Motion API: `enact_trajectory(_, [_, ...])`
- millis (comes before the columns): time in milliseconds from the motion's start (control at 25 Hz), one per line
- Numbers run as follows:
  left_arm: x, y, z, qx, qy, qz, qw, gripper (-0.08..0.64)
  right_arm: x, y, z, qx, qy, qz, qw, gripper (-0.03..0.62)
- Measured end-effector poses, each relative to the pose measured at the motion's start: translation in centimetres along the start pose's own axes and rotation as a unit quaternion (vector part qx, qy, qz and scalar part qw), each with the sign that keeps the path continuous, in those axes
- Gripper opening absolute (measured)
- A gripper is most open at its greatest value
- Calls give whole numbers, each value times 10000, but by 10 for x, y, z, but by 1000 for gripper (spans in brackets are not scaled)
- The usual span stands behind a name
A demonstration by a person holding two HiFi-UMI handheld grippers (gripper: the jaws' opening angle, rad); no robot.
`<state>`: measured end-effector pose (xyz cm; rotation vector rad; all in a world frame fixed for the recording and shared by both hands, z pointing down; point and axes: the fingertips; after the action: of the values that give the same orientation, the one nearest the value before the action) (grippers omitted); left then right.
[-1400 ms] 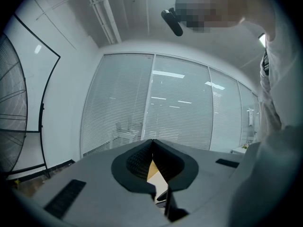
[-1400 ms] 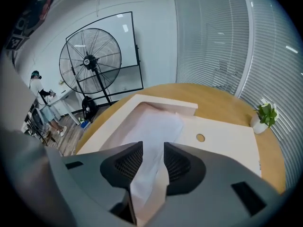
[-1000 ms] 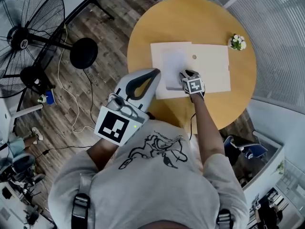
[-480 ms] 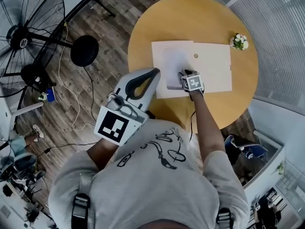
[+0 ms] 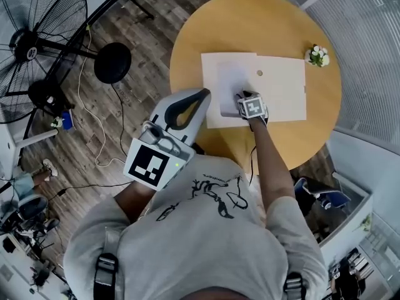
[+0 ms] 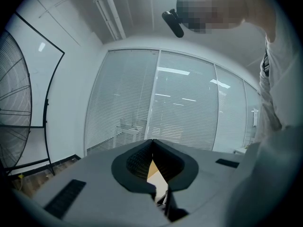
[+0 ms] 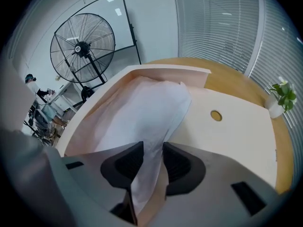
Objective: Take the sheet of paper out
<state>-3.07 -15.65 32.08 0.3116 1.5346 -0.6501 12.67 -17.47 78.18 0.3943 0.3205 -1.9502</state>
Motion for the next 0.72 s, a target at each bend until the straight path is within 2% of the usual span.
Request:
enact_trajectory(280, [-1,2,1,60,-26,-20,10000,20,-3,6,1,-176,30,-169,9997,95])
enact_trajectory(400, [-3,3,-2,60,-20,-10,10000,21,-2,5,-1,-215,72,-177,9996,29])
enact_trajectory(720, [2,6,-4,33,24,17,10000,21,0,9,-9,-236,182,-14,9996,14])
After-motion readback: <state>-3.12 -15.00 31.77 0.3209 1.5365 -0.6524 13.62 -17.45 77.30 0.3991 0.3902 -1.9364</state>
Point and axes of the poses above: the fingertips, and each gripper's own axes: z forward along the fingers, y to its right, x out of its top, and after that the axes turned 10 degrees about -x, right-handed
